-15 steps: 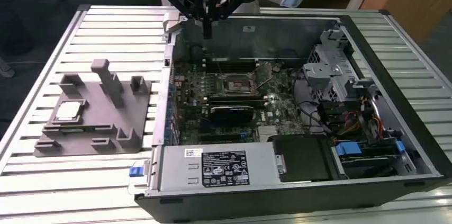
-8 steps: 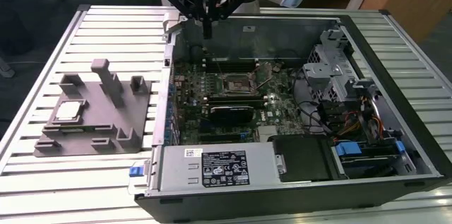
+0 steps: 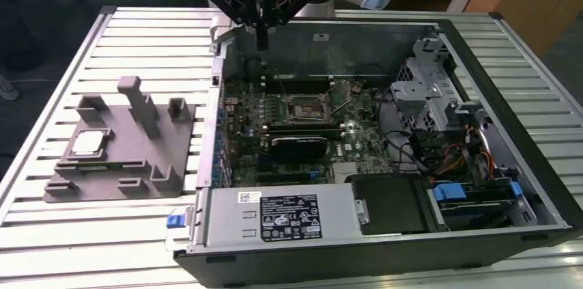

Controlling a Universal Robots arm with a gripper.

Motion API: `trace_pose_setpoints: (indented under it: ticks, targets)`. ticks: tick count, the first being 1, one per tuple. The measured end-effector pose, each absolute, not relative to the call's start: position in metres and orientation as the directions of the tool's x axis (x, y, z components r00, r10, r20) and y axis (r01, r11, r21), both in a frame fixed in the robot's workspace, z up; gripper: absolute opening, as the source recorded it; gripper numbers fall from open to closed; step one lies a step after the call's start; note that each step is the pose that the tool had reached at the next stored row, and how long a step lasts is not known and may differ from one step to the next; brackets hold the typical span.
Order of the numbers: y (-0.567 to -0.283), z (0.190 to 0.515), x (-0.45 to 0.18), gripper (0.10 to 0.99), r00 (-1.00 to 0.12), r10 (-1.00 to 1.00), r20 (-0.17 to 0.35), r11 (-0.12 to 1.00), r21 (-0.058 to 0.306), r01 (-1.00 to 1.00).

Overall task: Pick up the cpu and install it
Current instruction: 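Reach for the cpu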

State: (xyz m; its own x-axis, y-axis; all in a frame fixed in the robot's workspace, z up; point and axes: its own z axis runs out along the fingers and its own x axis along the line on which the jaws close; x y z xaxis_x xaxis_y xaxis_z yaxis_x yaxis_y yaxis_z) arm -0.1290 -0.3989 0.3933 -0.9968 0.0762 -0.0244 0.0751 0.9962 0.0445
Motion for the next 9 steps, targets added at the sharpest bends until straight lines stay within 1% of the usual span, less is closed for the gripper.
trace_pose_setpoints:
  ticks: [9]
  targets:
    - [-0.399,0.393,-0.145,0.106,-0.997,0.076,-0.024,0.996,0.044,0.075]
